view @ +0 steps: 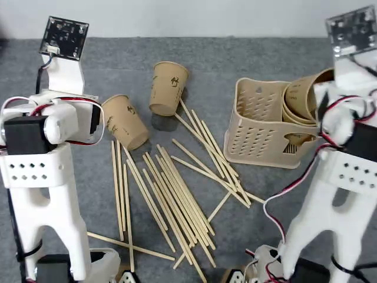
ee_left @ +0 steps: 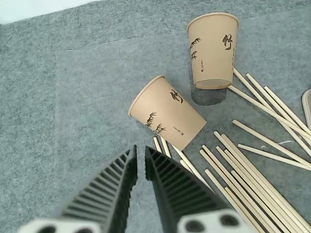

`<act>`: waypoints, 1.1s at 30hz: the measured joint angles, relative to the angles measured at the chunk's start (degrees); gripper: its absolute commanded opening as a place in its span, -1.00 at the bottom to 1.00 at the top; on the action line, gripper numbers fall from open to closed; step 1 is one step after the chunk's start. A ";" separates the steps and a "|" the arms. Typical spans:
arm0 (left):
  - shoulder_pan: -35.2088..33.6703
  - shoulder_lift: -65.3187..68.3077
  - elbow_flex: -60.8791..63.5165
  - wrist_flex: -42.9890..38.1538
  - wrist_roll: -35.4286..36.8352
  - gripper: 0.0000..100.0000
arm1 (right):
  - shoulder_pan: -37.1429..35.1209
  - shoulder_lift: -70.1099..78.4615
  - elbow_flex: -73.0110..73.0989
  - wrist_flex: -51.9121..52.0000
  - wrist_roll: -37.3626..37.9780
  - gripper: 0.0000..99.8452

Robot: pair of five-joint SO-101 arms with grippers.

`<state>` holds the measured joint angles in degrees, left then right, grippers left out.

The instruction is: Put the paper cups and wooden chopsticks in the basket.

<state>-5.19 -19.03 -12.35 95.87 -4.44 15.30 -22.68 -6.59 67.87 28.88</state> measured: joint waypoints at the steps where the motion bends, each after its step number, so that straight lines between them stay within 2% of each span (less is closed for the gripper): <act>1: 0.00 0.00 0.00 -0.35 0.00 -0.94 | -0.97 0.18 0.00 -0.62 0.00 -0.66; 7: 0.00 0.00 0.00 -1.76 0.00 -0.94 | -4.04 4.04 0.00 -1.76 0.00 -0.66; 19: 0.00 0.00 0.18 -2.73 0.00 -0.93 | -3.96 5.36 0.00 -2.20 0.00 -0.65; 26: -0.18 0.00 9.23 -11.78 0.09 -0.57 | -1.32 -5.10 0.00 1.23 0.00 -0.65; 33: -0.18 0.09 18.90 -23.47 3.78 -0.54 | -0.79 -7.82 0.70 5.80 0.00 -0.65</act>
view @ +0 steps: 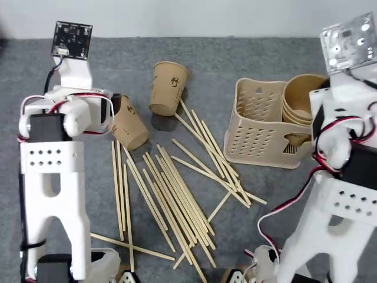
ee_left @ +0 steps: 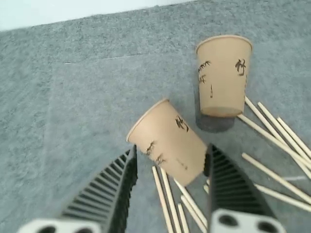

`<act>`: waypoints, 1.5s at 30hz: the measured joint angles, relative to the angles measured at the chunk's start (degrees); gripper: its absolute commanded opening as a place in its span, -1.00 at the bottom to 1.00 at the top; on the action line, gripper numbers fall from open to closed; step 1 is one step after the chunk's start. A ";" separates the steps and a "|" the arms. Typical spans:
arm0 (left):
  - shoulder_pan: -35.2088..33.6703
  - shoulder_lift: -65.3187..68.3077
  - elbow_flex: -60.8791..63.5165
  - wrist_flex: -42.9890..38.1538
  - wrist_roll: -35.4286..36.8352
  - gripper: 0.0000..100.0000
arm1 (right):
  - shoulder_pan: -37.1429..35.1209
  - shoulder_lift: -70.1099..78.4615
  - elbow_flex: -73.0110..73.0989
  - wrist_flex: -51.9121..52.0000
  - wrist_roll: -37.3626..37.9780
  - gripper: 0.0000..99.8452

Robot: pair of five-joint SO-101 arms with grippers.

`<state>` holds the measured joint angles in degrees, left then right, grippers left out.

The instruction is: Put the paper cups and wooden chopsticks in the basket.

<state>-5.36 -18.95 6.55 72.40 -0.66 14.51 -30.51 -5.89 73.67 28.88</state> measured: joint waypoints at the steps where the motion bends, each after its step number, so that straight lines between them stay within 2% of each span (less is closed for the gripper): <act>1: 0.00 0.35 0.70 -1.23 0.00 -0.54 | 0.18 -0.18 0.70 1.05 0.00 -0.65; 7: -0.09 10.02 0.62 -5.27 -1.58 -0.54 | 0.35 -0.79 5.27 6.51 0.00 -0.65; 11: -2.46 20.75 -6.24 -4.48 -4.84 -0.54 | 0.53 -2.99 9.85 6.86 0.00 -0.65; 20: -3.60 43.25 -36.40 12.04 -16.09 -0.54 | 0.44 -7.82 16.97 6.68 0.00 -0.65; 26: -3.52 57.85 -56.18 21.19 -24.35 -0.54 | 0.26 -10.02 23.47 2.64 0.00 -0.65; 34: -2.37 74.64 -77.27 26.73 -26.11 -0.54 | 0.26 -13.27 28.40 -0.88 0.00 -0.65; 38: -0.88 77.27 -81.05 26.55 -26.20 -0.54 | 0.53 -13.80 28.48 -0.88 0.00 -0.65; 45: 0.79 75.78 -77.80 26.46 -26.20 -0.54 | 0.35 -13.80 28.48 -0.88 0.00 -0.65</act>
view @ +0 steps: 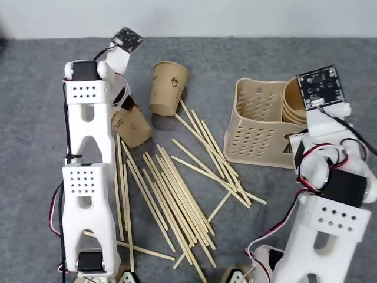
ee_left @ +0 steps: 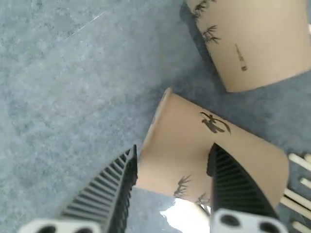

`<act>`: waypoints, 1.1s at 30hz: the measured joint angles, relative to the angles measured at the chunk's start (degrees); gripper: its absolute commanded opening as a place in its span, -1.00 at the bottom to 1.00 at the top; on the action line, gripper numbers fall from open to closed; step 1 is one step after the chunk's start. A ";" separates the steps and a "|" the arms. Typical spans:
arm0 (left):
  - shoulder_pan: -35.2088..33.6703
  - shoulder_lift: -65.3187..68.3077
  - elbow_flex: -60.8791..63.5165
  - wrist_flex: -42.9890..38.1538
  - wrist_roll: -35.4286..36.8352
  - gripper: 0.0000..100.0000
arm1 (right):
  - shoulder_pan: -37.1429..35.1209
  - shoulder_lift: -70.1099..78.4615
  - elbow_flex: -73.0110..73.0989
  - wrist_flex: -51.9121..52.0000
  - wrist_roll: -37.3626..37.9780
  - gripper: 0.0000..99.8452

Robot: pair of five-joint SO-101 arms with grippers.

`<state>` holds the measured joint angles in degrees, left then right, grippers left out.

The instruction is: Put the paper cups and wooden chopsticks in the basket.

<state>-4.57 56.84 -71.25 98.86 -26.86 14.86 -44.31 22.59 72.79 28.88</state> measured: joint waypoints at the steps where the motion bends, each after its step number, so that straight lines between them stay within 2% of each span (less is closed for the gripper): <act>1: 0.09 -1.32 2.02 0.00 0.00 -0.54 | 0.00 0.00 0.00 0.00 0.00 -0.65; 6: 1.41 -10.37 15.30 0.09 -0.70 -0.54 | 0.09 0.00 0.00 0.00 0.00 -0.65; 13: 6.42 -25.58 39.47 0.09 -5.01 -0.54 | 0.09 0.00 0.00 0.00 0.00 -0.65; 16: 8.26 -30.15 45.80 0.18 -5.36 -0.54 | 0.09 0.00 0.00 0.00 0.00 -0.65; 21: 9.23 -33.05 48.26 0.44 -5.45 -0.60 | 0.09 0.00 0.00 0.00 0.00 -0.65; 27: 9.23 -33.05 48.26 0.44 -5.36 -0.96 | 0.00 0.00 0.00 0.00 0.00 -0.65; 30: 9.32 -33.05 48.26 0.44 -6.24 -0.96 | 0.09 0.00 0.00 0.00 0.00 -0.65; 33: 9.32 -33.05 48.26 0.44 -8.26 -0.88 | 0.00 0.00 0.00 0.00 0.00 -0.65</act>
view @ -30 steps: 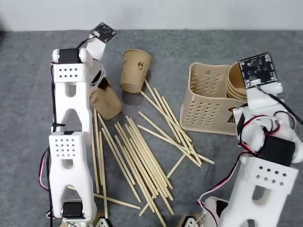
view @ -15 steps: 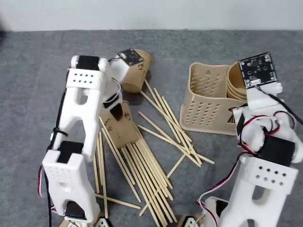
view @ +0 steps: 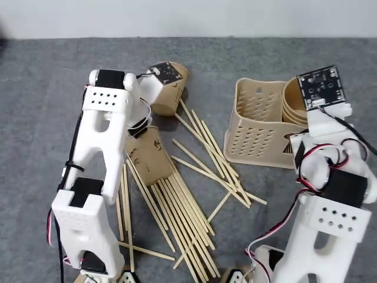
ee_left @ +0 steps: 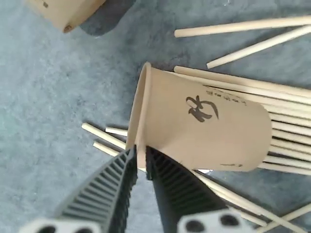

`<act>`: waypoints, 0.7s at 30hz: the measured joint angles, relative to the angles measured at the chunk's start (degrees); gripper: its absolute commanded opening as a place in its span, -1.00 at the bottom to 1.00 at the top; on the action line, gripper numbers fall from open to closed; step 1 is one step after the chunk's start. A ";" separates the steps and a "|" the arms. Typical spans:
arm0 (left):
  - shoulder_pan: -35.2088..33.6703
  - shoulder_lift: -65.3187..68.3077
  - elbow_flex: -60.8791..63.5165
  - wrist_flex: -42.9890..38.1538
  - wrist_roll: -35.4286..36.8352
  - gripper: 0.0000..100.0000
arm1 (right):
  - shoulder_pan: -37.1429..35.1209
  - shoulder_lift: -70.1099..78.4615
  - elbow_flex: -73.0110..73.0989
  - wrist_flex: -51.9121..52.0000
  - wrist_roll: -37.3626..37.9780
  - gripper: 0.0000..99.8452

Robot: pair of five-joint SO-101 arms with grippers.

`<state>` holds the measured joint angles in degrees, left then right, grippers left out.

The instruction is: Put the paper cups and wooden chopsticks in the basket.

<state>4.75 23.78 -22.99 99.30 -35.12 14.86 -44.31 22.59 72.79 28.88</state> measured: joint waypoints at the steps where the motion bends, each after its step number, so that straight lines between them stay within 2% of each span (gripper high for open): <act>1: 0.00 -0.09 0.00 0.00 -0.18 -0.84 | 0.00 0.00 0.00 0.00 0.00 -0.65; 6: -2.73 -0.35 -3.16 0.00 -0.09 -0.66 | -0.09 0.00 0.00 1.58 0.00 -0.65; 10: -7.21 -0.35 -11.08 0.00 3.87 -0.64 | -4.66 0.09 -2.46 8.53 0.00 -0.65; 14: -11.96 -0.35 -18.73 0.09 8.00 -0.64 | -13.45 0.00 -6.59 15.03 -0.44 -0.65; 21: -21.45 -0.35 -24.62 0.26 13.98 -0.64 | -32.97 0.70 -6.86 17.14 -8.53 -0.65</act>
<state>-16.70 23.43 -47.60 99.56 -21.14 -18.11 -43.60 15.74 89.93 20.35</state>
